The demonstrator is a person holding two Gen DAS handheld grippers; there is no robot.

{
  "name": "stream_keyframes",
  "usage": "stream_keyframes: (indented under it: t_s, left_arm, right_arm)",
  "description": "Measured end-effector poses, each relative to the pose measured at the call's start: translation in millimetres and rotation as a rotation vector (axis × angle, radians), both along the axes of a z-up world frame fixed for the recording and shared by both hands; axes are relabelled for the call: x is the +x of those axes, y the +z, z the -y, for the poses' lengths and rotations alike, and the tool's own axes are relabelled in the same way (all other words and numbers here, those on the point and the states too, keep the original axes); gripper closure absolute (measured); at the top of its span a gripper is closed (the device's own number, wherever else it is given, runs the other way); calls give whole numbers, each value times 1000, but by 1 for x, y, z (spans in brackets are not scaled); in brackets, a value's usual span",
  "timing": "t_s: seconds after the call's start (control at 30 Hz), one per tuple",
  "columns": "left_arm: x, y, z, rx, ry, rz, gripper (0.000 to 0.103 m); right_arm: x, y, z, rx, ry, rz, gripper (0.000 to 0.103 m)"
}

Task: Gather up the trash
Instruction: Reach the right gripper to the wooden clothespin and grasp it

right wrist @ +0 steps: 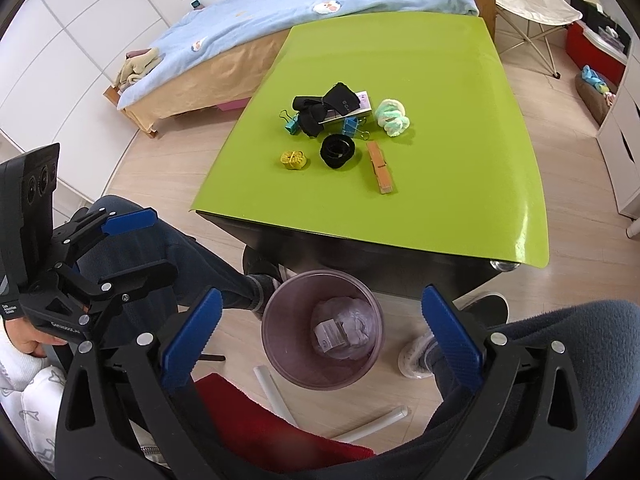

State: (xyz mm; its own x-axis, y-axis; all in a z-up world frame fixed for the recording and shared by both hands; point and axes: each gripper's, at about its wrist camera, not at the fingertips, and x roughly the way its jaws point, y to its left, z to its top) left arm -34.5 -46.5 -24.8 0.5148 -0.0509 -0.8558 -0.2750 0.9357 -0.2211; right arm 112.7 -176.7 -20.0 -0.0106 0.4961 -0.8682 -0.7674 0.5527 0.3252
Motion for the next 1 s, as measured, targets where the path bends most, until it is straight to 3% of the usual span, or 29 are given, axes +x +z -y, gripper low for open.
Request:
stream_keyframes:
  t_s: [0.4, 0.93, 1.0]
  left_arm:
    - [17, 7, -18, 19, 17, 41, 8]
    - [23, 2, -27, 22, 33, 28, 8]
    - [23, 0, -28, 19, 36, 25, 8]
  right_arm:
    - [45, -1, -42, -45, 25, 49, 5]
    - [91, -64, -104, -236, 107, 49, 5]
    - [92, -69, -108, -247, 123, 48, 17]
